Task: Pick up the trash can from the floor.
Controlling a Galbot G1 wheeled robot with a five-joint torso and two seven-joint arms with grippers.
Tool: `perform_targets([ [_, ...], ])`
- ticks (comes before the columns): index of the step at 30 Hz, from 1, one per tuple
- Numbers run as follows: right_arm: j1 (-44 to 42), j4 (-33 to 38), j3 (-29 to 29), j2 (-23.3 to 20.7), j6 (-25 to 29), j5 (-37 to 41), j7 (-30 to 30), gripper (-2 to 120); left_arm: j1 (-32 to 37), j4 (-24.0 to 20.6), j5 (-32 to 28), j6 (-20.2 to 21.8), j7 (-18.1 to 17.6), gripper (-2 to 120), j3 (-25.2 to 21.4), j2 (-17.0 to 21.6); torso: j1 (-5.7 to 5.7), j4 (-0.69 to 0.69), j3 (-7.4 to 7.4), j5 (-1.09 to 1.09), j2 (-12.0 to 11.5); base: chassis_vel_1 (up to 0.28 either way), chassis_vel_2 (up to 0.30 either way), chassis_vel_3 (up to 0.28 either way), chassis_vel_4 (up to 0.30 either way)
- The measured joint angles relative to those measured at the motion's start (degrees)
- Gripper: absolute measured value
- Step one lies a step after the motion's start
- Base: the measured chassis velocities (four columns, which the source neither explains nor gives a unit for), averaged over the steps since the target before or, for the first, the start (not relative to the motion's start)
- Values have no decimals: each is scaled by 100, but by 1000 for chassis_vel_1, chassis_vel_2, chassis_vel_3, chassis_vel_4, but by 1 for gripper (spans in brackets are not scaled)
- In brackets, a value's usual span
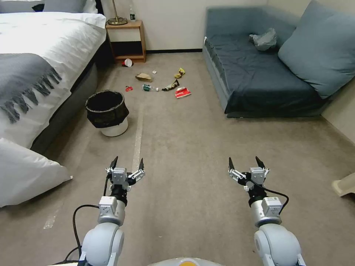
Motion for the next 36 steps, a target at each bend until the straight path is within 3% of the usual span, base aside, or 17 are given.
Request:
perform_targets([
  [31,-50,25,-27,8,50,-28,-10,100,2,2,-21,-19,2,98,-34,9,0,0,0,0,0,0,0,0,0],
  [33,-173,142,-105,30,232,-151,-83,100,19,12,-91,-106,-5,99,-130,39,0,0,0,-3,0,0,0,0,0],
  [35,-578,502,-388,123,742,-443,-328,100,109,69,-447,-573,-132,100,-724,231,0,-1,0,-3,0,0,0,0,0],
  [36,-578,502,-388,123,742,-443,-328,100,109,69,-447,-573,-132,100,-724,231,0,-1,0,-3,0,0,0,0,0],
])
